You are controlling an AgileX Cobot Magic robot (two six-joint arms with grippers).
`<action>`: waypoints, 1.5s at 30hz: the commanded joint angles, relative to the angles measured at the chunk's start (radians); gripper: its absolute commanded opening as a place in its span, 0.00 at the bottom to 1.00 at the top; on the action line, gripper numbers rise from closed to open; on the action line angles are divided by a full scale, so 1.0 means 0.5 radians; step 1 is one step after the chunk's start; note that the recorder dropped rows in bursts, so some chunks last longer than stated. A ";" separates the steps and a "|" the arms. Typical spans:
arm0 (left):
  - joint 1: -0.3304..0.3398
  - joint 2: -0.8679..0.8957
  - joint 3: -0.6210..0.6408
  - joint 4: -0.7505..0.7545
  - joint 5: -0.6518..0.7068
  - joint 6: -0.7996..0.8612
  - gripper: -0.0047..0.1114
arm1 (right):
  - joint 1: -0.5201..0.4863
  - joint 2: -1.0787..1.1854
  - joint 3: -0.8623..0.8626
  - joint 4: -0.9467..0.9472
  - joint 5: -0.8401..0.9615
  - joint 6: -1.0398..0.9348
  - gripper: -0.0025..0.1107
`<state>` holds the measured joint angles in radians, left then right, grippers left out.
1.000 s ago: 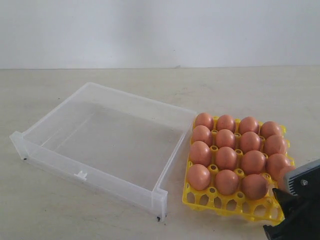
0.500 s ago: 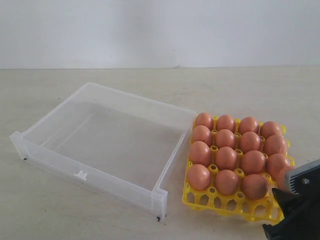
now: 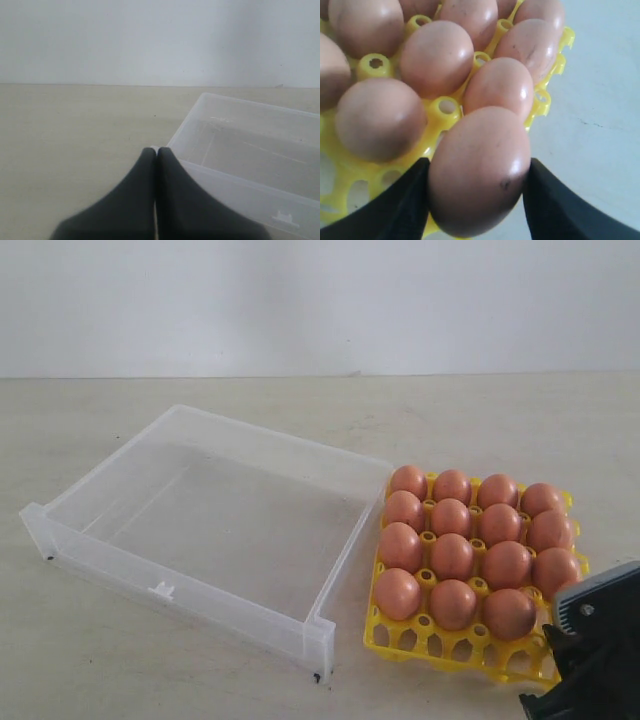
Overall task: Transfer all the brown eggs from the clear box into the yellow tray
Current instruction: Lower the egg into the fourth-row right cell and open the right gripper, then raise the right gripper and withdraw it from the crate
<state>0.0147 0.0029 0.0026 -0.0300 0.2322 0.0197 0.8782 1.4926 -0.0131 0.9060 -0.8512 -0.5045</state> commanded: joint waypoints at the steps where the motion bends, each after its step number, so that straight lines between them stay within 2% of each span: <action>1: -0.007 -0.006 -0.005 -0.011 0.000 0.001 0.00 | -0.005 0.015 -0.004 -0.016 -0.163 0.016 0.02; 6: -0.007 -0.006 -0.005 -0.011 0.000 0.001 0.00 | -0.005 0.015 -0.004 -0.133 -0.129 0.052 0.03; 8: -0.007 -0.006 -0.005 -0.011 0.000 0.001 0.00 | -0.005 0.015 -0.004 -0.167 -0.125 0.052 0.08; 11: -0.007 -0.006 -0.005 -0.011 0.000 0.001 0.00 | -0.005 0.015 -0.004 -0.169 -0.125 0.052 0.23; 15: -0.007 -0.006 -0.005 -0.011 0.000 0.001 0.00 | -0.005 0.015 -0.004 -0.135 -0.131 0.065 0.48; 18: -0.007 -0.006 -0.005 -0.011 0.000 0.001 0.00 | -0.005 0.015 -0.004 -0.071 -0.141 0.065 0.59; 20: -0.007 -0.006 -0.005 -0.011 0.000 0.001 0.00 | -0.005 0.015 -0.004 -0.043 -0.143 0.065 0.62; 26: -0.007 -0.006 -0.005 -0.011 0.000 0.001 0.00 | -0.005 0.015 -0.004 -0.037 -0.295 0.065 0.62; 31: -0.007 -0.006 -0.005 -0.011 0.000 0.001 0.00 | -0.001 0.011 -0.004 -0.043 -0.740 0.193 0.62; 34: -0.007 -0.006 -0.005 -0.011 0.000 0.001 0.00 | -0.001 -0.032 -0.057 0.049 -0.740 0.332 0.62; 41: -0.007 -0.006 -0.005 -0.011 0.000 0.001 0.00 | -0.001 -0.235 -0.143 0.071 -0.740 0.332 0.62; 43: -0.007 -0.006 -0.005 -0.011 0.000 0.001 0.00 | -0.001 -0.353 -0.192 0.090 -0.740 0.329 0.58; 45: -0.007 -0.006 -0.005 -0.011 0.000 0.001 0.00 | -0.001 -0.483 -0.252 0.115 -0.740 0.279 0.45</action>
<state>0.0147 0.0029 0.0026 -0.0300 0.2322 0.0197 0.8782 1.3275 -0.1031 0.9413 -1.2043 -0.3402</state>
